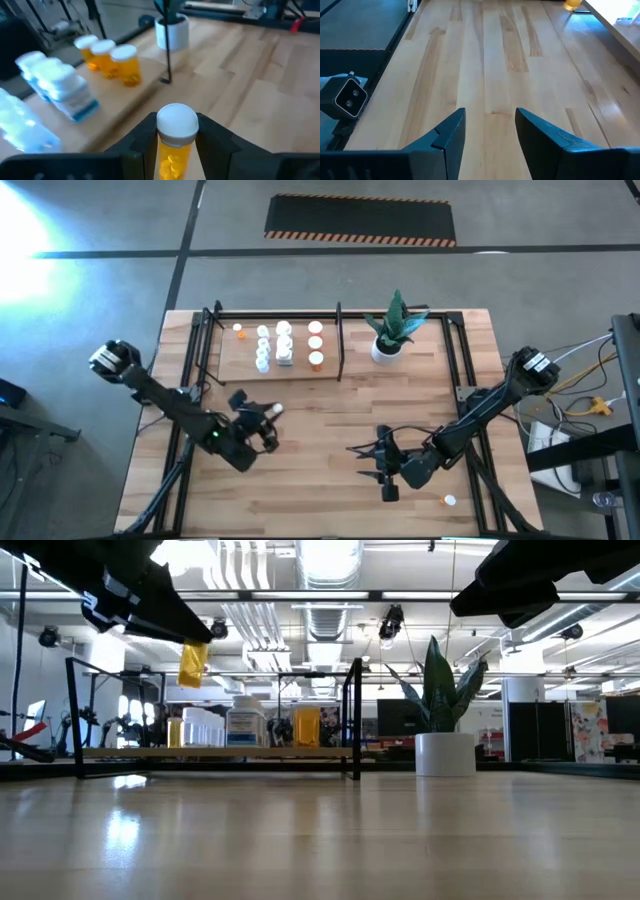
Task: Pick and place medicine bottles onto shelf by color
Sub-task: Put the small orange medicine container on the shelf
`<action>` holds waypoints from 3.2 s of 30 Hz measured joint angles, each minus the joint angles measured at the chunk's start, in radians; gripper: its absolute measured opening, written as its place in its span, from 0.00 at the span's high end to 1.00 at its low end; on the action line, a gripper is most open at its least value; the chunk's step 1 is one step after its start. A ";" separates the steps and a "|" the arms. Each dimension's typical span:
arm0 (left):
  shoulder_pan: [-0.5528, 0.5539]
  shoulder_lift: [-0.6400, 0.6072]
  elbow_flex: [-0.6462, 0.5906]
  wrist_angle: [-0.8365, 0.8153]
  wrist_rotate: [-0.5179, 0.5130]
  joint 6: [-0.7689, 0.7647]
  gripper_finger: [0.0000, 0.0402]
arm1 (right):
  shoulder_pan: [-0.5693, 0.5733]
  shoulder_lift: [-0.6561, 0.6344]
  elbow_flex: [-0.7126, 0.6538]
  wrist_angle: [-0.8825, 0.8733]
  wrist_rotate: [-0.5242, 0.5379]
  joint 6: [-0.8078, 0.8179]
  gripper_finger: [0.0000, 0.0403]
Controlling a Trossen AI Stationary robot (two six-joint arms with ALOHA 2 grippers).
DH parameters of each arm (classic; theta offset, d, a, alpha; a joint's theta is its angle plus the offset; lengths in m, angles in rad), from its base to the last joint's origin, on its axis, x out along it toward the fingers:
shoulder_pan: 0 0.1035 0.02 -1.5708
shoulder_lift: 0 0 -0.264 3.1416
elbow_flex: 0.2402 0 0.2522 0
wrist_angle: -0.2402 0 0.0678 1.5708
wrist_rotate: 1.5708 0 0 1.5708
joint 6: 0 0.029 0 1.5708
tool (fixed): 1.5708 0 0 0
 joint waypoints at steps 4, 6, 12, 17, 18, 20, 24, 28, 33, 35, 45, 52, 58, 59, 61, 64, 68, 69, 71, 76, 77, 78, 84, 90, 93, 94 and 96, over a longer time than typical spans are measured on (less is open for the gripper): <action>0.000 -0.076 -0.065 0.002 -0.062 0.021 0.76 | 0.000 0.000 0.000 -0.001 0.000 -0.001 0.60; 0.000 -0.100 -0.101 0.002 -0.101 0.015 0.76 | 0.000 0.000 0.000 0.000 0.000 -0.002 0.60; 0.016 -0.167 -0.212 0.000 -0.209 -0.068 0.76 | 0.000 0.000 0.000 0.000 0.000 0.000 0.60; 0.013 -0.190 -0.254 0.093 -0.151 -0.038 0.76 | 0.000 0.000 0.000 -0.001 0.000 0.001 0.60; 0.010 -0.179 -0.259 0.142 -0.113 0.009 0.76 | 0.000 0.000 0.000 -0.001 0.000 0.001 0.60; 0.008 -0.143 -0.269 0.276 -0.019 0.117 0.76 | 0.000 0.000 0.000 -0.001 0.000 0.000 0.60; 0.008 0.000 -0.270 0.552 0.127 0.277 0.76 | 0.000 0.000 0.000 0.000 0.000 0.000 0.60; 0.008 0.166 -0.252 0.723 0.157 0.337 0.76 | 0.000 0.000 0.000 0.000 0.000 0.000 0.60; 0.010 0.308 -0.228 0.819 0.157 0.331 0.76 | 0.000 0.000 0.000 0.000 0.000 -0.002 0.60; 0.011 0.337 -0.227 0.860 0.157 0.331 0.76 | 0.000 0.000 0.000 0.000 0.000 -0.002 0.60; 0.010 0.358 -0.237 0.874 0.162 0.330 0.76 | 0.000 0.000 0.000 0.000 0.001 0.001 0.60; 0.010 0.355 -0.247 0.874 0.166 0.329 0.70 | 0.000 0.000 0.000 0.000 0.001 0.001 0.60; 0.010 0.354 -0.250 0.867 0.210 0.329 0.55 | 0.000 0.000 0.000 0.000 0.000 0.001 0.60; 0.010 0.351 -0.250 0.859 0.222 0.329 0.53 | 0.000 0.000 0.000 0.000 0.001 0.001 0.60; 0.010 0.336 -0.250 0.827 0.266 0.330 0.50 | 0.000 0.000 0.000 0.000 0.000 0.001 0.60; 0.010 0.287 -0.246 0.739 0.349 0.329 0.47 | 0.000 0.000 0.000 0.000 0.000 0.001 0.60; 0.009 0.173 -0.247 0.585 0.415 0.326 0.46 | 0.000 0.000 0.000 0.000 0.000 0.001 0.60; 0.009 0.140 -0.246 0.530 0.421 0.326 0.46 | 0.000 0.000 0.000 0.000 0.000 0.001 0.60; 0.009 0.070 -0.242 0.427 0.438 0.326 0.46 | -0.001 0.000 0.000 0.000 0.000 0.001 0.60; 0.011 -0.094 -0.246 0.297 0.447 0.303 0.50 | 0.000 0.000 0.000 0.000 0.000 0.001 0.60; 0.011 -0.120 -0.248 0.298 0.444 0.303 0.52 | -0.001 0.000 0.000 0.000 0.000 0.001 0.60; 0.011 -0.140 -0.250 0.299 0.435 0.303 0.56 | -0.001 0.000 0.000 0.000 0.000 0.001 0.60; 0.018 -0.130 -0.252 0.452 0.418 0.383 0.87 | -0.001 0.000 0.000 0.003 0.001 0.001 0.60; 0.037 0.000 -0.246 0.614 0.422 0.461 0.98 | -0.001 0.000 0.000 0.007 0.001 0.001 0.60; 0.053 0.067 -0.242 0.655 0.424 0.461 0.99 | -0.001 0.000 0.000 0.007 0.001 0.001 0.60; 0.058 0.086 -0.242 0.669 0.424 0.461 1.00 | -0.001 0.000 0.000 0.007 0.001 0.001 0.60; 0.071 0.122 -0.242 0.696 0.425 0.462 1.00 | -0.001 0.000 0.000 0.007 0.001 0.001 0.60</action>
